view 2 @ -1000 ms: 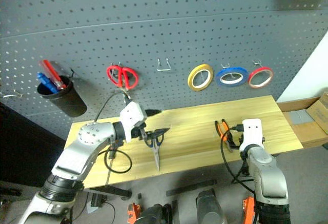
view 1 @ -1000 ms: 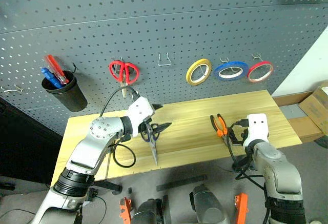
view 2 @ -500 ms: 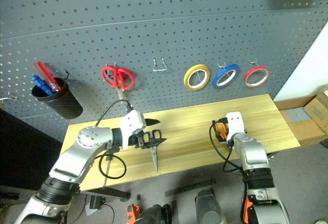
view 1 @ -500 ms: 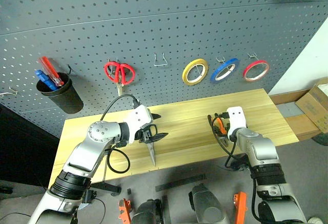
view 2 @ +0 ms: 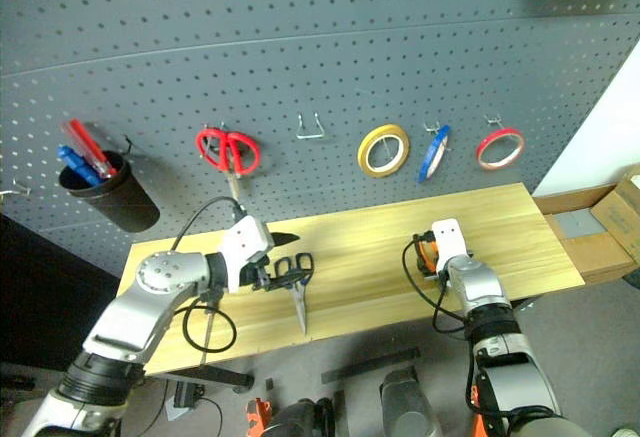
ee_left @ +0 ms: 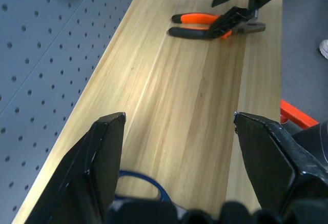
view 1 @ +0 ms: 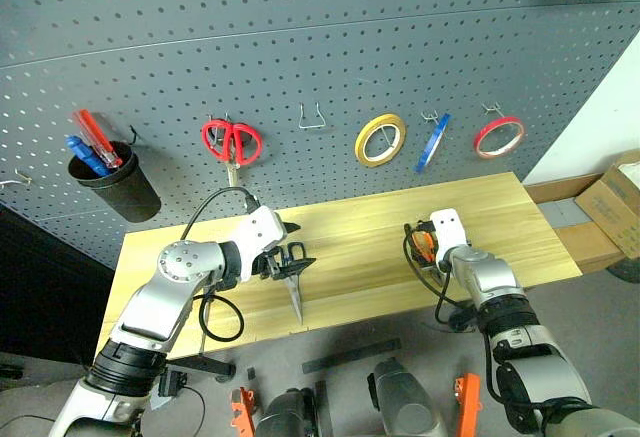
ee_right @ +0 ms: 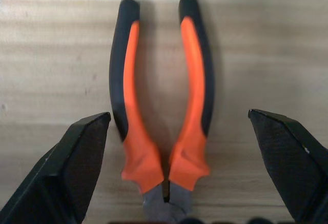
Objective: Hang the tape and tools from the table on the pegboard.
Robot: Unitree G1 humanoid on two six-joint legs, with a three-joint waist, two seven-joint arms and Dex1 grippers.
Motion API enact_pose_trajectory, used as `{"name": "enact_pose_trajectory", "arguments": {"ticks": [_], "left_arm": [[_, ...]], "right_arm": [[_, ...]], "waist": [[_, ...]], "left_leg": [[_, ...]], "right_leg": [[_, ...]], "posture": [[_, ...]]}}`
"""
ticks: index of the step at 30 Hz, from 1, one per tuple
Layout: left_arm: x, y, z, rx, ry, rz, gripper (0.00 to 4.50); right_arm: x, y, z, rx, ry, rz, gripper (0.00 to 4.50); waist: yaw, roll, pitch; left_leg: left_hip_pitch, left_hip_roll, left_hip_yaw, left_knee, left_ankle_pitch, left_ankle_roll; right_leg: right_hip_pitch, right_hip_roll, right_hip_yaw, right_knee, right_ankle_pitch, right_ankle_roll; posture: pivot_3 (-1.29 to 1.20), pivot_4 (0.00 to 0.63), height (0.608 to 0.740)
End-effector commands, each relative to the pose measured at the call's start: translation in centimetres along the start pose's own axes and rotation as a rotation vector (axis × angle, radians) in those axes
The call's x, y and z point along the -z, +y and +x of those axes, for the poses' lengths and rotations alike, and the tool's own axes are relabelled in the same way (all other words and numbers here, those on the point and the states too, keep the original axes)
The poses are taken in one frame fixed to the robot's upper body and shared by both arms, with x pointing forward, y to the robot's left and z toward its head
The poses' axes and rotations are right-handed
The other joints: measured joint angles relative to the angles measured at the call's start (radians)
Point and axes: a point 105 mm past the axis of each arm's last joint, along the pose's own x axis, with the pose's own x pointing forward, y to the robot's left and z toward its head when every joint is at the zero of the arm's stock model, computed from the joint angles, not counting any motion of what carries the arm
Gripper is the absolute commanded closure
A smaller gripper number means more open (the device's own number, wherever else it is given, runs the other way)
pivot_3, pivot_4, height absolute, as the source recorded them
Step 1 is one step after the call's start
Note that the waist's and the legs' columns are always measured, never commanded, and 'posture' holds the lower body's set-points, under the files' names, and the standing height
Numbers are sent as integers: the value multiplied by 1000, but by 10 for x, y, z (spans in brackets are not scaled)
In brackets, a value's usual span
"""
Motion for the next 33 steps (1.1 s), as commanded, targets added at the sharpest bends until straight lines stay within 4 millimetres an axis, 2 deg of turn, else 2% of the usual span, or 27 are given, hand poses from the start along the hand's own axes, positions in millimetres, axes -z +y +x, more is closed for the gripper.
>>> {"name": "enact_pose_trajectory", "arguments": {"ticks": [1,7,10,13,14,18,20,22,24,26,28,33], "left_arm": [[-7,7,-9,-46,-18,32,874],[-2,6,-11,-62,-6,21,874],[1,5,-13,-65,3,18,874],[4,2,-14,-70,10,9,874],[5,2,-15,-74,13,5,874],[10,1,-18,-95,22,-17,874],[14,2,-20,-113,26,-41,874],[17,4,-24,-137,27,-69,874],[20,7,-29,-174,23,-101,874],[21,14,-37,-238,9,-139,874],[22,18,-43,-279,-1,-164,874],[22,23,-57,-406,-31,-184,874]], "right_arm": [[-4,-6,4,20,0,-41,15],[-1,-7,10,6,28,-97,15],[1,-4,12,-6,43,-139,603],[6,2,13,-35,70,-165,1627],[8,3,13,-42,76,-170,1824],[7,3,12,-47,71,-172,1825],[-1,2,9,-35,37,-171,1825],[-17,1,3,-27,-36,-169,1825],[-38,3,-10,-30,-131,-177,1825],[-62,10,-37,-40,-261,-183,1826],[-71,18,-59,-56,-331,-169,1826],[-92,56,-131,-116,-619,-189,1827]], "waist": [[-1,0,0],[6,0,0],[7,-1,0],[12,-1,0],[14,-1,0],[18,-1,0],[20,-1,0],[22,-1,0],[26,-1,1],[30,0,7],[32,0,15],[62,-4,21]], "left_leg": [[0,0,0,0,0,0],[1,0,0,0,0,0],[1,0,0,0,0,0],[1,1,0,0,0,0],[1,1,0,0,0,0],[1,1,0,0,0,0],[1,1,-1,0,0,0],[1,1,-1,-1,0,0],[0,1,-1,-1,0,0],[-1,1,-1,-1,0,0],[-2,1,-1,-1,0,0],[-3,2,-3,-4,-1,-2]], "right_leg": [[0,0,0,0,0,0],[1,0,0,0,0,0],[1,0,0,-1,0,0],[1,0,0,-1,0,0],[1,0,0,-1,0,0],[2,0,0,-1,0,0],[1,0,0,-1,0,0],[1,0,0,-1,0,0],[1,0,0,-2,0,0],[-1,0,0,-2,0,0],[-3,0,0,-2,0,0],[-5,1,0,-4,0,0]], "posture": [[-253,220,740],[-245,223,740],[-243,224,740],[-242,223,740],[-244,220,740],[-245,216,740],[-245,216,740],[-241,218,740],[-236,220,740],[-231,227,740],[-230,236,740],[-210,247,740]]}}
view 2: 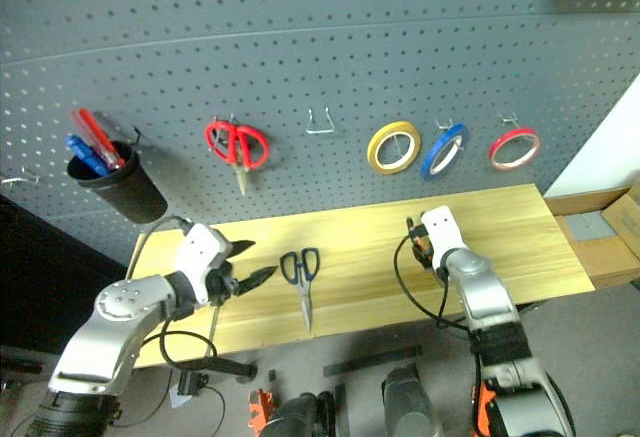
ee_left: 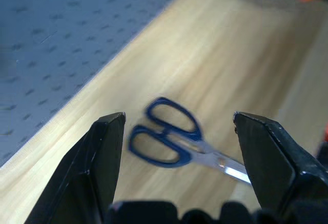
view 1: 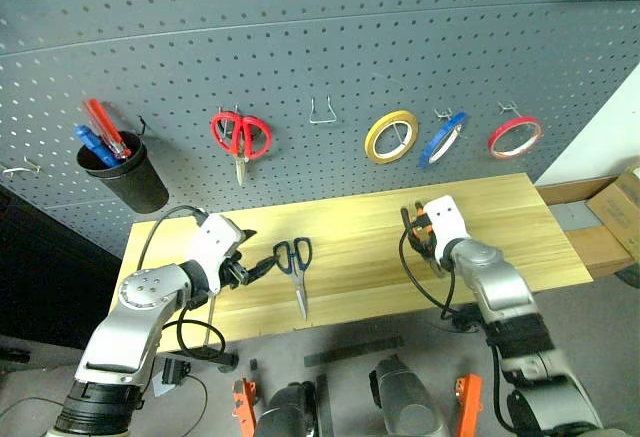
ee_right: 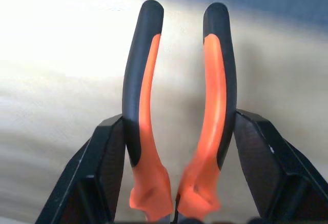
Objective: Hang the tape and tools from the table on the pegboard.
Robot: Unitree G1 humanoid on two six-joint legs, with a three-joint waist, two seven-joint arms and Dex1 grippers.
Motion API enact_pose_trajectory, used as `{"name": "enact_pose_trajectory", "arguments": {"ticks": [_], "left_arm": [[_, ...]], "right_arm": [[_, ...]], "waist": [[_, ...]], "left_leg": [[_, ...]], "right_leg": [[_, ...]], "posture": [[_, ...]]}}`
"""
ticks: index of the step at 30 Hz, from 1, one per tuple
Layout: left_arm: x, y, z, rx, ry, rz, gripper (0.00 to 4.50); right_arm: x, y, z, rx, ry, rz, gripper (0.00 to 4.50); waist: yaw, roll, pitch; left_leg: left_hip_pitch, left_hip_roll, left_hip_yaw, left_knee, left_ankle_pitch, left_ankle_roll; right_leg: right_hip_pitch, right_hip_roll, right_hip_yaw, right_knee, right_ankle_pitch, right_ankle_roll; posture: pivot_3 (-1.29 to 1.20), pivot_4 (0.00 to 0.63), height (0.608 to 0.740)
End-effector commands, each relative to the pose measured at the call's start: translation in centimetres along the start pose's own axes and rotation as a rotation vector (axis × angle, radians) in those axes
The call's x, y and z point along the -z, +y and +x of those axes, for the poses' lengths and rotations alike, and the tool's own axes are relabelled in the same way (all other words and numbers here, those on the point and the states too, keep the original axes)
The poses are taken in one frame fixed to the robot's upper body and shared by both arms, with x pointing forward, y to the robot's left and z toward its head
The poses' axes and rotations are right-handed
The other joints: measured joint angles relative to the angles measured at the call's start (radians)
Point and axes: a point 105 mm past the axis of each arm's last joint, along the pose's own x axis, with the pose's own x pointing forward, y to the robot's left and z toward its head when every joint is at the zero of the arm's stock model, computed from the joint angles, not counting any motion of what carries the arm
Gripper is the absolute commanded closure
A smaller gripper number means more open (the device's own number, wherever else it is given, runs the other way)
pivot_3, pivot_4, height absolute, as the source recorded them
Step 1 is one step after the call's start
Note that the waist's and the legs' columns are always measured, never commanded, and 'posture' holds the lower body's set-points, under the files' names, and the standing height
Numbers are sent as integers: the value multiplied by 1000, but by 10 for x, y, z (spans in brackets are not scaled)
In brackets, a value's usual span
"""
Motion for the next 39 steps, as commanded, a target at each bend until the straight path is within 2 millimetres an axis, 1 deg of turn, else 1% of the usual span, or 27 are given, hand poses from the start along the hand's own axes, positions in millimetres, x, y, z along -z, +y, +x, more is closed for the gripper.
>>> {"name": "enact_pose_trajectory", "arguments": {"ticks": [1,2,4,7,9,12,15,16,18,21,24,27,29,31,33,35,39], "left_arm": [[-14,7,-9,-79,-63,30,874],[-19,7,-10,-104,-88,33,874],[-32,8,-12,-142,-144,38,874],[-54,9,-13,-178,-245,28,874],[-66,10,-14,-208,-299,30,874],[-78,15,-17,-272,-357,15,874],[-82,18,-19,-302,-372,12,874],[-82,20,-20,-318,-374,7,874],[-82,24,-22,-340,-379,1,874],[-83,26,-23,-353,-385,-4,874],[-87,26,-22,-359,-397,0,874],[-91,23,-20,-355,-407,4,874],[-91,22,-21,-355,-408,8,874],[-90,23,-22,-359,-407,9,874],[-91,24,-20,-361,-410,10,874],[-95,23,-18,-353,-420,15,874],[-98,23,-16,-346,-430,19,874]], "right_arm": [[-54,23,-31,-46,-256,-45,1827],[-67,31,-40,-67,-317,-46,1827],[-94,42,-53,-90,-429,-40,1827],[-143,48,-60,-110,-602,-64,1827],[-171,51,-60,-127,-686,-81,1827],[-210,51,-54,-128,-793,-82,1827],[-235,52,-46,-124,-860,-80,1827],[-248,54,-44,-121,-894,-73,1827],[-266,59,-41,-123,-950,-65,1827],[-278,66,-37,-125,-1004,-85,1827],[-286,69,-31,-103,-1057,-127,1827],[-288,68,-24,-74,-1083,-137,1827],[-286,63,-18,-47,-1093,-125,1827],[-281,59,-14,13,-1136,-199,1827],[-271,54,-6,58,-1147,-238,1827],[-266,51,-3,94,-1167,-293,1827],[-264,48,2,116,-1181,-306,1827]], "waist": [[13,-1,2],[22,-2,5],[36,-3,12],[53,-7,26],[61,-8,30],[70,-8,30],[73,-8,30],[75,-8,30],[74,-8,30],[73,-8,30],[74,-8,29],[76,-8,29],[76,-8,29],[76,-8,29],[78,-9,29],[78,-9,29],[73,-9,29]], "left_leg": [[0,0,0,-1,0,0],[0,0,0,-1,0,-1],[0,0,0,-1,-1,-1],[0,0,-1,-1,-1,-1],[0,0,0,1,0,-1],[-1,1,0,0,0,-1],[-1,1,0,-1,0,-1],[-1,1,0,-1,0,-1],[-2,1,1,-1,0,-1],[-10,1,2,0,2,-5],[-15,1,1,0,3,-6],[-15,0,1,0,3,-6],[-15,0,1,0,3,-6],[-15,0,1,0,3,-6],[-15,0,1,1,3,-7],[-15,0,1,1,3,-7],[-15,1,3,1,3,-7]], "right_leg": [[0,0,0,-1,0,0],[0,0,0,-2,0,0],[0,0,0,-6,1,-2],[-3,0,-1,-9,5,-4],[-4,0,-1,-9,8,-5],[-6,0,-3,-9,8,-6],[-7,1,-3,-9,8,-6],[-7,1,-3,-9,8,-6],[-9,1,-3,-10,8,-6],[-12,1,-3,-9,8,-6],[-16,1,-4,-9,8,-6],[-17,1,-5,-9,8,-6],[-17,1,-5,-9,8,-6],[-17,1,-5,-9,8,-6],[-17,1,-5,-9,8,-6],[-17,1,-5,-8,8,-6],[-17,2,-5,-8,8,-6]], "posture": [[-203,252,740],[-197,257,740],[-194,261,740],[-190,267,740],[-186,265,740],[-173,257,740],[-164,250,740],[-158,247,740],[-148,242,740],[-142,239,740],[-113,232,740],[-95,228,740],[-90,226,740],[-89,225,740],[-83,220,740],[-79,220,740],[-82,222,740]]}}
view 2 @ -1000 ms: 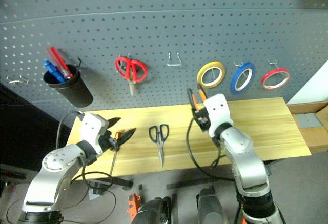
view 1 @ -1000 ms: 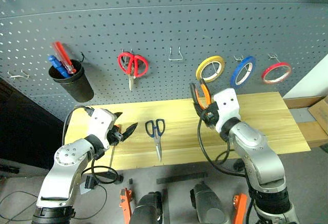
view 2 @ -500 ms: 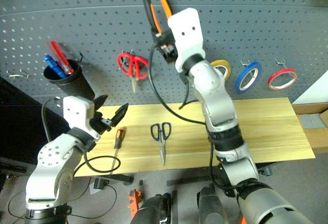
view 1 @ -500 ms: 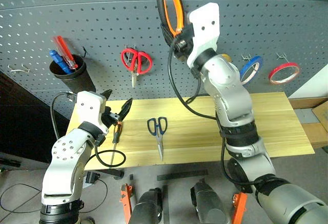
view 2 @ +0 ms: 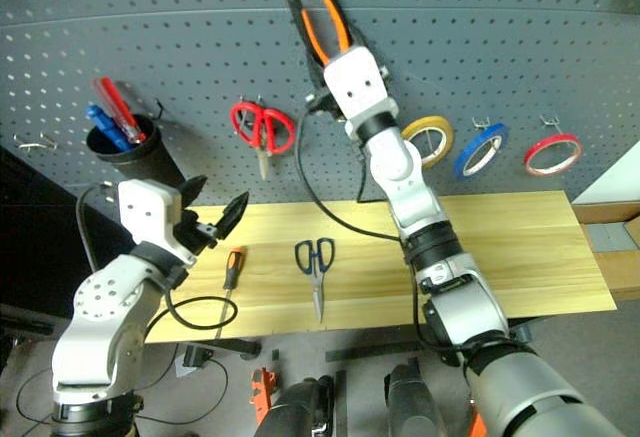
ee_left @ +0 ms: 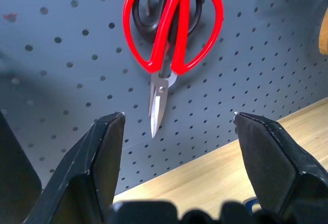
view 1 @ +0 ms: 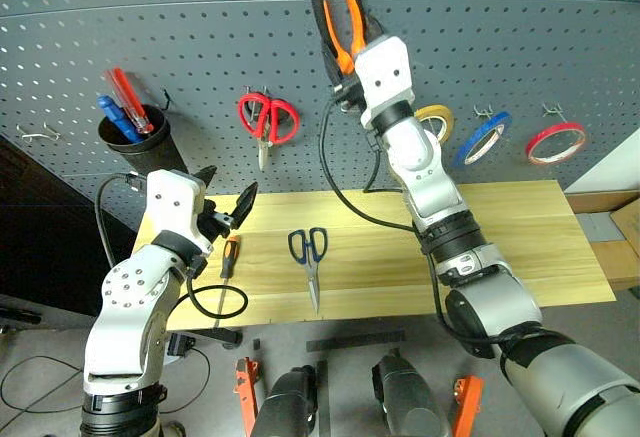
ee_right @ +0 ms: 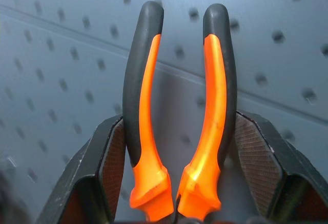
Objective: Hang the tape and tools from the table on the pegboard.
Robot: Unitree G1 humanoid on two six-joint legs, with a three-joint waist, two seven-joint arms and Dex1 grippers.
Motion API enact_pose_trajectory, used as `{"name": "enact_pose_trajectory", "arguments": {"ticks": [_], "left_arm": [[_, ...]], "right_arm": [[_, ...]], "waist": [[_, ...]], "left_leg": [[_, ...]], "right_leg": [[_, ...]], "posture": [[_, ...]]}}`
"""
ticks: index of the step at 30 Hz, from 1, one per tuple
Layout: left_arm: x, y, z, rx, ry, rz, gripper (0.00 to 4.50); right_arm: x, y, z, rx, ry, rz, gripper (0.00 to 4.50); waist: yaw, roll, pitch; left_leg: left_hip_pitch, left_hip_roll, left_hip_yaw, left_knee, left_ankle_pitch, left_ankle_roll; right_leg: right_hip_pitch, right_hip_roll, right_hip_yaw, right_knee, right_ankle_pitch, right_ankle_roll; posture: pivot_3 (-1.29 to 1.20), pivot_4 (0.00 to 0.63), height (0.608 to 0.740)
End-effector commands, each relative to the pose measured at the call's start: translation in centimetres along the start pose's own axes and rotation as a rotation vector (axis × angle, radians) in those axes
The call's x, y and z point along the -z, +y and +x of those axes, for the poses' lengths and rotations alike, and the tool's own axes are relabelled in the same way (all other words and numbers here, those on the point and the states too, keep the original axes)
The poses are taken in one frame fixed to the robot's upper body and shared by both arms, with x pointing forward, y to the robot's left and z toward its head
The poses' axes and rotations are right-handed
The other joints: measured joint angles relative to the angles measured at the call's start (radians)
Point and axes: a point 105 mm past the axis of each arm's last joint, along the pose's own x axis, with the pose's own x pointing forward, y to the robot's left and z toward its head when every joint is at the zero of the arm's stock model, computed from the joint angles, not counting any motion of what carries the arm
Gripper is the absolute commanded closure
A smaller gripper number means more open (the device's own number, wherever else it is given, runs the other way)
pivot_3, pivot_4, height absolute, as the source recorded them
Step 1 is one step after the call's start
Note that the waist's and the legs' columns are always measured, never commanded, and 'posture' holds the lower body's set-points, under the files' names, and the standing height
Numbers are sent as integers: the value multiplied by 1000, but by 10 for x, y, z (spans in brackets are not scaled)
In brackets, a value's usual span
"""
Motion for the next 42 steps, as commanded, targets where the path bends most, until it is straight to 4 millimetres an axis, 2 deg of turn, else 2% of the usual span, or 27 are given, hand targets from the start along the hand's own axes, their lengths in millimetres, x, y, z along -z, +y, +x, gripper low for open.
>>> {"name": "enact_pose_trajectory", "arguments": {"ticks": [1,5,9,11,15,20,27,33,35,39,42], "left_arm": [[-14,-3,3,8,-59,20,874],[-15,-5,4,15,-64,18,874],[-17,-4,4,15,-69,20,874],[-17,-3,4,13,-68,19,874],[-15,-4,5,15,-65,18,874],[-15,-8,9,30,-71,18,874],[-17,-9,15,41,-78,19,874],[-16,-9,15,45,-77,20,874],[-15,-9,16,48,-76,20,874],[-14,-11,16,52,-68,16,874],[-10,-16,14,62,-52,-3,874]], "right_arm": [[-30,-4,14,30,-139,-13,1827],[-30,-2,18,43,-138,6,1827],[-50,1,25,43,-197,27,1827],[-53,4,25,33,-206,43,1827],[-36,15,19,4,-157,33,1827],[3,20,6,-25,-31,3,1827],[16,15,-1,-15,7,-19,1828],[27,10,-9,15,63,44,1828],[29,9,-12,25,82,78,1114],[31,11,-21,1,133,135,33],[27,11,-39,-29,170,169,33]], "waist": [[-4,0,0],[-5,0,0],[-4,0,0],[-3,0,0],[1,0,0],[3,0,-1],[-2,0,-1],[1,-1,-1],[1,-1,-1],[1,-1,-1],[1,-1,-1]], "left_leg": [[0,0,0,0,0,0],[0,1,0,0,0,0],[0,1,0,0,0,-1],[0,1,0,0,1,-1],[0,1,-1,0,1,-1],[0,1,-1,1,1,-2],[0,1,0,1,1,-2],[0,1,0,3,3,-4],[0,1,0,3,3,-5],[0,1,0,3,3,-5],[0,1,0,3,3,-5]], "right_leg": [[-1,1,1,1,0,0],[-1,2,1,1,0,0],[-2,2,1,1,0,0],[-2,2,1,2,0,0],[-2,2,1,2,0,0],[-2,2,1,2,0,-1],[-3,2,2,6,1,-1],[-6,2,2,13,1,-1],[-7,2,2,14,1,-1],[-7,2,2,15,1,-1],[-8,2,3,15,1,-1]], "posture": [[-83,223,740],[-83,222,740],[-82,221,740],[-81,220,740],[-79,218,740],[-79,220,740],[-88,227,740],[-97,226,740],[-103,226,740],[-113,230,740],[-117,234,740]]}}
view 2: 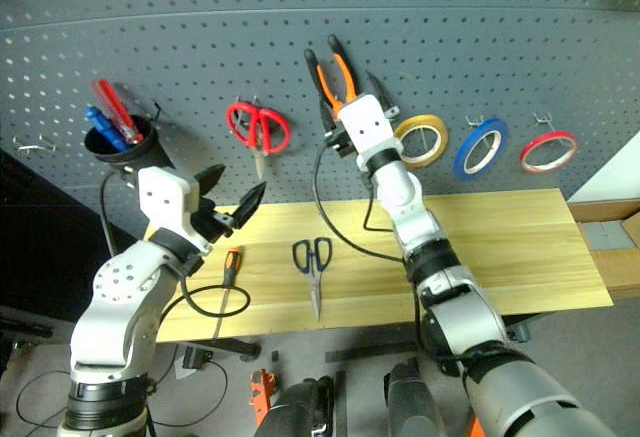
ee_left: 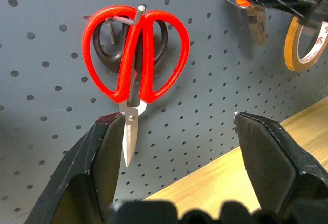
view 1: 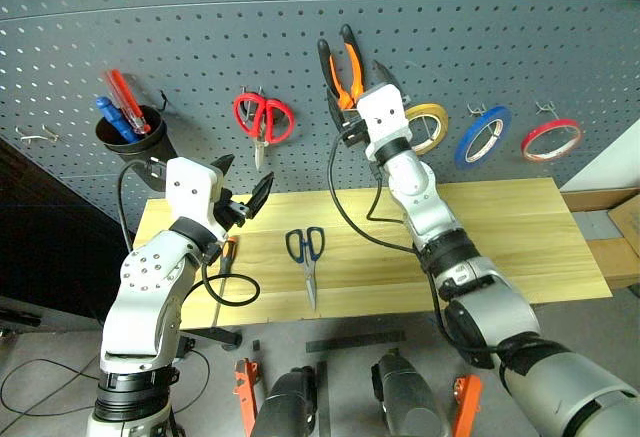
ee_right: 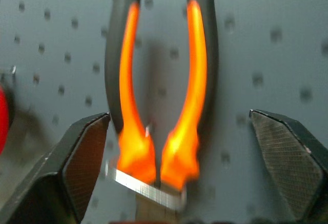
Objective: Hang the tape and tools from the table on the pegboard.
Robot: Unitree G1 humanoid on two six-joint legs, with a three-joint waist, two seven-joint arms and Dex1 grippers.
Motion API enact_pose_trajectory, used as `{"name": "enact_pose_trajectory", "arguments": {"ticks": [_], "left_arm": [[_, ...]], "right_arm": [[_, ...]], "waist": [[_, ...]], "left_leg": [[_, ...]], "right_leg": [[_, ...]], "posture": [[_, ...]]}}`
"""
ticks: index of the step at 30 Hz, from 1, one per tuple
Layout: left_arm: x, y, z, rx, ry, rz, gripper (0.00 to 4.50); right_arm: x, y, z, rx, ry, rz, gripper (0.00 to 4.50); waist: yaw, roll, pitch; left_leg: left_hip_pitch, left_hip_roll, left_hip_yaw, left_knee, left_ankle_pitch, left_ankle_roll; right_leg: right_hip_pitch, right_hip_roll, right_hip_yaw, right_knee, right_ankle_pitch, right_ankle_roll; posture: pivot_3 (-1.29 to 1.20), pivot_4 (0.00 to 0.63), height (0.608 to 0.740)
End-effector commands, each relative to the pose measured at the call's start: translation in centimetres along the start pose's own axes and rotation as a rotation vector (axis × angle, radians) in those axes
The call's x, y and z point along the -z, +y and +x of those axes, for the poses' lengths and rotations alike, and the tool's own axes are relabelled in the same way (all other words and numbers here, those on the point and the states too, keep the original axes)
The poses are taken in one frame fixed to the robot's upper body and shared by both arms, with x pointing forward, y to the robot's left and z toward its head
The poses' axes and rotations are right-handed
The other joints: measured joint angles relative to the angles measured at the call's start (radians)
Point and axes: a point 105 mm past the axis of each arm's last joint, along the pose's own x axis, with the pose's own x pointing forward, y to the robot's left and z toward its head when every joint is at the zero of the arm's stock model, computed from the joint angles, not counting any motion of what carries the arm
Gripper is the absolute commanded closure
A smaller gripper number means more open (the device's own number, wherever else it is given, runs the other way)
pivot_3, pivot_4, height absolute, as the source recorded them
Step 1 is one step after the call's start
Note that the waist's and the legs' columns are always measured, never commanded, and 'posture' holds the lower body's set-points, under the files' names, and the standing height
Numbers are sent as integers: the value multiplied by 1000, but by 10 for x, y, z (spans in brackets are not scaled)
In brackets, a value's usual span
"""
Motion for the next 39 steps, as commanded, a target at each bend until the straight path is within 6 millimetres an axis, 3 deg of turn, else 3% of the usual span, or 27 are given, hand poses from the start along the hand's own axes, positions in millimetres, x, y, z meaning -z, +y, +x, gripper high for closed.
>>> {"name": "enact_pose_trajectory", "arguments": {"ticks": [1,5,10,14,16,19,28,33,39], "left_arm": [[-5,-6,-3,10,-18,-5,874],[8,-16,-7,41,55,-27,874],[44,-40,-21,85,294,-49,874],[88,-66,-33,39,525,-112,874],[103,-72,-36,4,598,-137,874],[118,-77,-34,-69,669,-156,874],[147,-90,-8,-200,803,-255,874],[153,-104,8,-187,819,-274,874],[162,-114,11,-213,857,-329,874]], "right_arm": [[-20,-2,-16,-34,-17,44,33],[-29,5,-50,-144,35,116,33],[-47,34,-108,-499,149,347,33],[-31,44,-164,-739,399,420,33],[-23,43,-178,-780,483,403,33],[-9,37,-183,-757,573,359,33],[-7,33,-176,-703,593,359,33],[-8,33,-175,-702,592,351,33],[-9,32,-175,-700,590,343,33]], "waist": [[1,0,0],[2,0,0],[4,0,0],[10,-1,0],[15,-2,1],[17,-4,2],[32,-12,7],[32,-13,7],[31,-13,7]], "left_leg": [[0,0,0,0,0,0],[-1,0,0,-1,0,0],[-1,1,-1,-1,-2,3],[0,1,-4,-1,-3,5],[1,0,-5,0,-3,5],[2,1,-6,0,-3,5],[3,1,-7,1,-3,5],[1,1,-7,1,-3,6],[1,1,-6,0,-5,9]], "right_leg": [[0,0,0,0,0,0],[-1,0,1,0,0,0],[0,0,2,-1,0,0],[2,1,2,-1,0,0],[6,0,1,-2,0,-1],[7,1,0,-3,1,-2],[11,1,-2,-6,1,-2],[11,1,-3,-11,1,-2],[14,1,-3,-17,2,-1]], "posture": [[-118,235,740],[-121,239,740],[-129,247,740],[-156,260,740],[-163,264,740],[-177,269,740],[-199,277,740],[-221,279,740],[-237,280,740]]}}
